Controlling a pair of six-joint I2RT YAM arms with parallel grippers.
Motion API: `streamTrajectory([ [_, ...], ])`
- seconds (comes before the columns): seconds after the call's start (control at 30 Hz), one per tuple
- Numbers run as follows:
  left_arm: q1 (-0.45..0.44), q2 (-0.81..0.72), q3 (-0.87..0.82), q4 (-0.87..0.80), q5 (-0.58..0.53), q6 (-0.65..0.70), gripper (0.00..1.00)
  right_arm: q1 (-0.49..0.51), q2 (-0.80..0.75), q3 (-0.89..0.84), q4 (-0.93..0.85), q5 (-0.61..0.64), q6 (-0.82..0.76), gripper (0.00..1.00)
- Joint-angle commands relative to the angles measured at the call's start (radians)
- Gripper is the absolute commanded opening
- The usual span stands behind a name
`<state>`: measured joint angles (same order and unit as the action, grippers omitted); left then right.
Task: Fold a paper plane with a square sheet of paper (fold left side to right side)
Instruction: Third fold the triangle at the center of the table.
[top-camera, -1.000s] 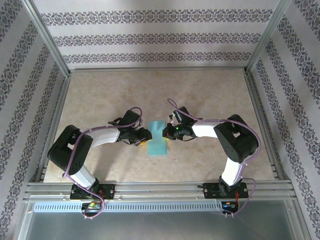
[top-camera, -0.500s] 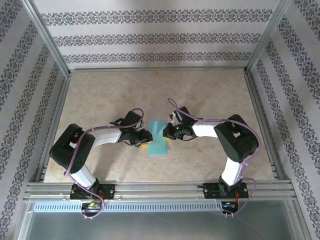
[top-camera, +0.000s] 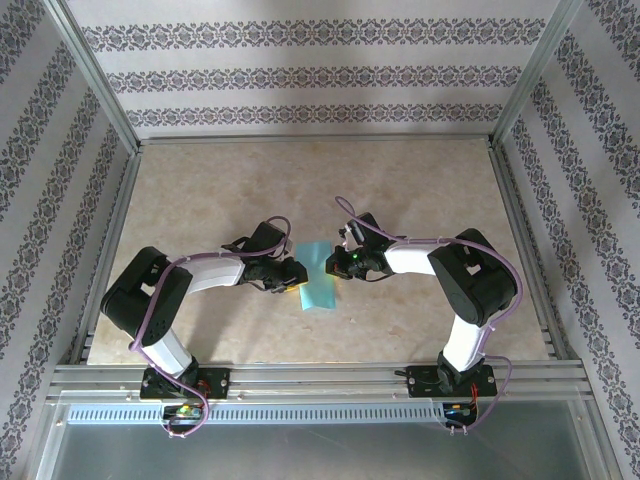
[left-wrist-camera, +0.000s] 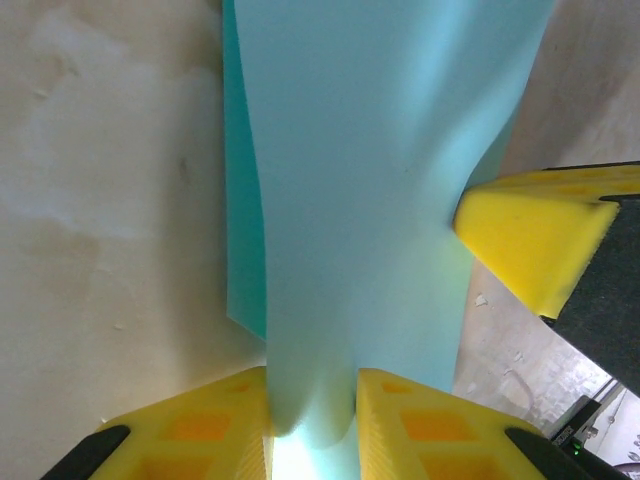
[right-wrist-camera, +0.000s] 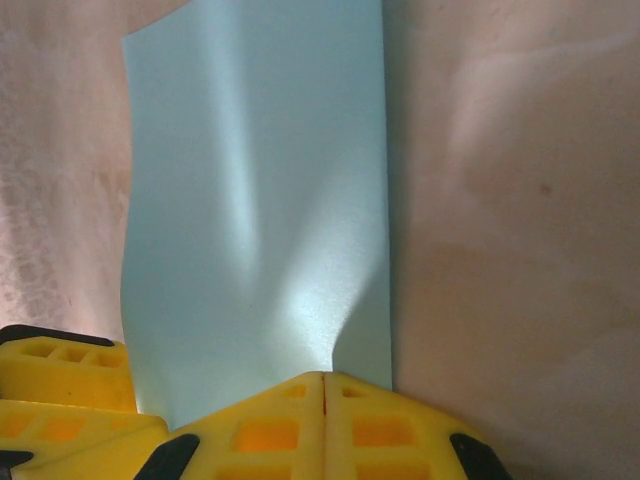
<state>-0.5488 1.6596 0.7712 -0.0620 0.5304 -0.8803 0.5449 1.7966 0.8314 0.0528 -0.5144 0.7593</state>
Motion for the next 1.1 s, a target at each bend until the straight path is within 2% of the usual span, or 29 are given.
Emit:
streamTrajectory([
  [0.0, -0.010, -0.024, 0.007, -0.009, -0.012, 0.006, 0.28, -0.010, 0.013, 0.003, -0.045, 0.025, -0.020, 0.00],
  [0.17, -0.010, -0.039, -0.006, 0.054, -0.005, -0.005, 0.29, -0.010, 0.012, 0.003, -0.047, 0.024, -0.025, 0.00],
  [0.27, -0.009, -0.051, -0.001, 0.081, -0.017, 0.005, 0.36, -0.010, 0.011, 0.003, -0.048, 0.025, -0.029, 0.00],
  [0.67, 0.000, -0.027, 0.043, 0.027, -0.039, 0.038, 0.38, -0.010, 0.005, 0.001, -0.057, 0.031, -0.045, 0.00],
  [0.77, 0.000, -0.027, 0.045, 0.003, -0.046, 0.044, 0.28, -0.010, 0.003, 0.002, -0.059, 0.031, -0.046, 0.00],
  [0.9, 0.000, -0.031, 0.037, -0.016, -0.050, 0.036, 0.10, -0.010, -0.013, 0.005, -0.056, 0.036, -0.058, 0.00],
  [1.0, 0.000, -0.038, 0.021, -0.010, -0.051, 0.017, 0.00, -0.012, -0.041, 0.018, -0.054, 0.040, -0.086, 0.09],
  [1.07, -0.002, -0.045, 0.014, -0.005, -0.052, 0.002, 0.00, -0.015, -0.073, 0.024, -0.057, 0.054, -0.116, 0.17],
])
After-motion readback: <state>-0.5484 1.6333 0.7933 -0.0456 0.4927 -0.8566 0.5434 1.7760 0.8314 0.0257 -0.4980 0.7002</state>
